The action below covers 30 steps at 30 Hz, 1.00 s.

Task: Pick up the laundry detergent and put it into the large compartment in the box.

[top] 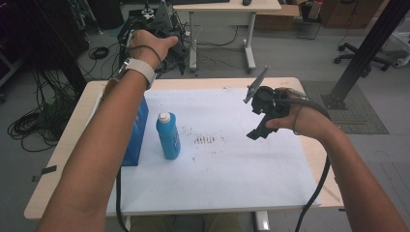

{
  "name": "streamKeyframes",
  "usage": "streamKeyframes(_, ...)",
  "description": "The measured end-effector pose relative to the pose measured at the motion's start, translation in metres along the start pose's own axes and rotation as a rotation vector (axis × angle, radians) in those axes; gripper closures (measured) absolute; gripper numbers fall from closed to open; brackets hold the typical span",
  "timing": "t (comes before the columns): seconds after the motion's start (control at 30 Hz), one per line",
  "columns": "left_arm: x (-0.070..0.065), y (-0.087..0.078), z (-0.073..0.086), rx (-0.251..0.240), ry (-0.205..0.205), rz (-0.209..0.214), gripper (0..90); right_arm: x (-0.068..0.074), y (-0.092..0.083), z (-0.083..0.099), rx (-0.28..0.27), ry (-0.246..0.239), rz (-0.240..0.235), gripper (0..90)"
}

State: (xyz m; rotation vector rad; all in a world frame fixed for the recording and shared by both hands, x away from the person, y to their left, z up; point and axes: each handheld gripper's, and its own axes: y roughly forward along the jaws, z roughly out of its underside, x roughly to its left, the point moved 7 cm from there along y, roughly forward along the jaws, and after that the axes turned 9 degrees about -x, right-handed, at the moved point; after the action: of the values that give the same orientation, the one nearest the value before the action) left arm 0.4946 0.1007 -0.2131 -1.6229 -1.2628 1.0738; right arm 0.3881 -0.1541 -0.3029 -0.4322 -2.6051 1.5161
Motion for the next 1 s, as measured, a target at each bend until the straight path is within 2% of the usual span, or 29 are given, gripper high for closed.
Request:
streamKeyframes(0.67, -0.001, -0.015, 0.008, -0.014, 0.006, 0.006, 7.2, 0.003, 0.002, -0.001, 0.009, -0.014, 0.000, 11.2)
streamKeyframes(0.83, -0.006, -0.021, 0.013, -0.007, 0.008, 0.029, 7.4, 0.004, 0.003, -0.001, 0.009, -0.013, 0.002, 11.2)
streamKeyframes(1.0, -0.008, -0.025, 0.018, -0.003, 0.021, 0.014, 7.7, 0.005, 0.004, -0.002, 0.007, -0.015, -0.001, 11.2)
